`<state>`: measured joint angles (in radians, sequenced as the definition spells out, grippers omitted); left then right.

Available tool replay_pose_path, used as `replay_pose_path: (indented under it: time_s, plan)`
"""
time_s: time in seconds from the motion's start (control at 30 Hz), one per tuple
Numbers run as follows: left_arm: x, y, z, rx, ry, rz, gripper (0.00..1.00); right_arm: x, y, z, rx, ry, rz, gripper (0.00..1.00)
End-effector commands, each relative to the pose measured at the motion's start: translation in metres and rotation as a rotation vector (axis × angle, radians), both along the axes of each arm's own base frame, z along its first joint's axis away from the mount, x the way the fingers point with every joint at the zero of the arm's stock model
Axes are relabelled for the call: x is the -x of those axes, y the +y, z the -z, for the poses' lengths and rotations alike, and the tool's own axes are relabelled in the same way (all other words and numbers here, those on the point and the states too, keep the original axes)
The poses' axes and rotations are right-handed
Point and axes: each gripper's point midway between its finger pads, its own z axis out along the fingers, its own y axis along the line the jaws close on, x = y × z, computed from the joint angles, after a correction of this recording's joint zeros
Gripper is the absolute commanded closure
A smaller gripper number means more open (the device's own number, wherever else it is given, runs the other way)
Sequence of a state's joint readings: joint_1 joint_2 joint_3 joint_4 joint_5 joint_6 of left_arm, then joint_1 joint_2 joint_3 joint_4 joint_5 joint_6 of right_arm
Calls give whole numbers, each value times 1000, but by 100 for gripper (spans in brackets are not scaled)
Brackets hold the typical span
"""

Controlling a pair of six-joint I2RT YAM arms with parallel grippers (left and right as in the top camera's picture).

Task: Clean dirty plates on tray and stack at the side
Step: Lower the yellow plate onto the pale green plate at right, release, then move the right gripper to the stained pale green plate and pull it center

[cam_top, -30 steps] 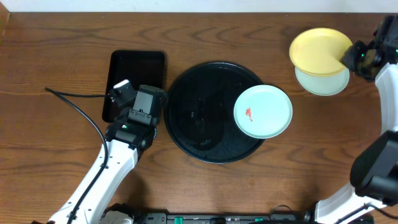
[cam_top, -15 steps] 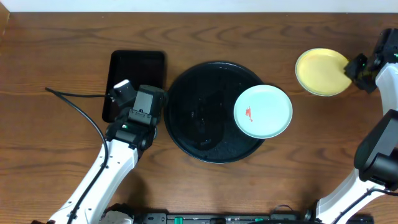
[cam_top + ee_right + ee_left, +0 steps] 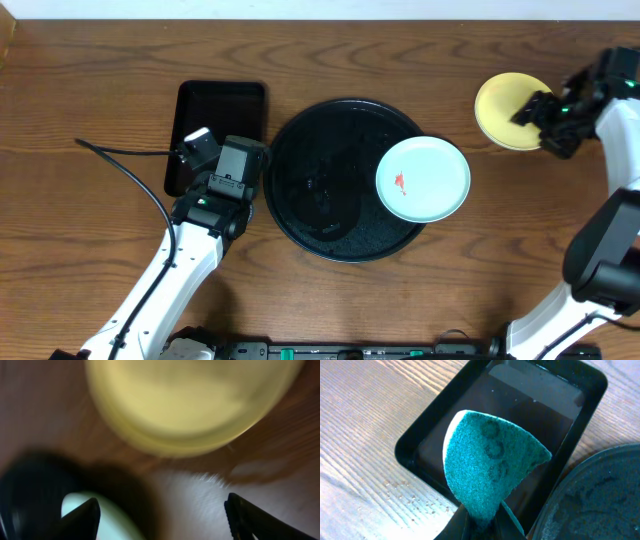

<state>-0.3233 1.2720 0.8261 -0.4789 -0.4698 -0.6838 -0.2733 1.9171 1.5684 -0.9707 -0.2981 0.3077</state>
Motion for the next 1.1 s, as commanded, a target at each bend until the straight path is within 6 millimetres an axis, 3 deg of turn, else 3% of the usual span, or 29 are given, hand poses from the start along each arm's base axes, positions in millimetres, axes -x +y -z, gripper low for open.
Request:
replay_pose_path:
  time_s: [0.0,0.13,0.27,0.43,0.57,0.73,0.87,1.07]
  plan:
    - [-1,-1,3,17,-2,-7,92,12,45,-12,45,7,-205,17]
    - [-3,-5,2,41,-10,6,92,36,72,5,140,129,-297,12]
    - [-4,-6,2,43,-16,7,92,47,83,16,254,189,-305,7]
    - [-12,-8,-4,37,-46,29,92,57,99,25,268,217,-338,7]
    - [-17,-10,-7,46,-74,29,92,63,100,30,273,237,-346,9]
    - [-26,-13,-8,55,-103,30,92,70,99,41,271,258,-349,27]
    - [-44,-19,-15,61,-172,50,92,75,101,53,255,262,-351,32]
    - [-67,-24,-27,-20,-232,149,92,72,109,55,226,242,-359,71]
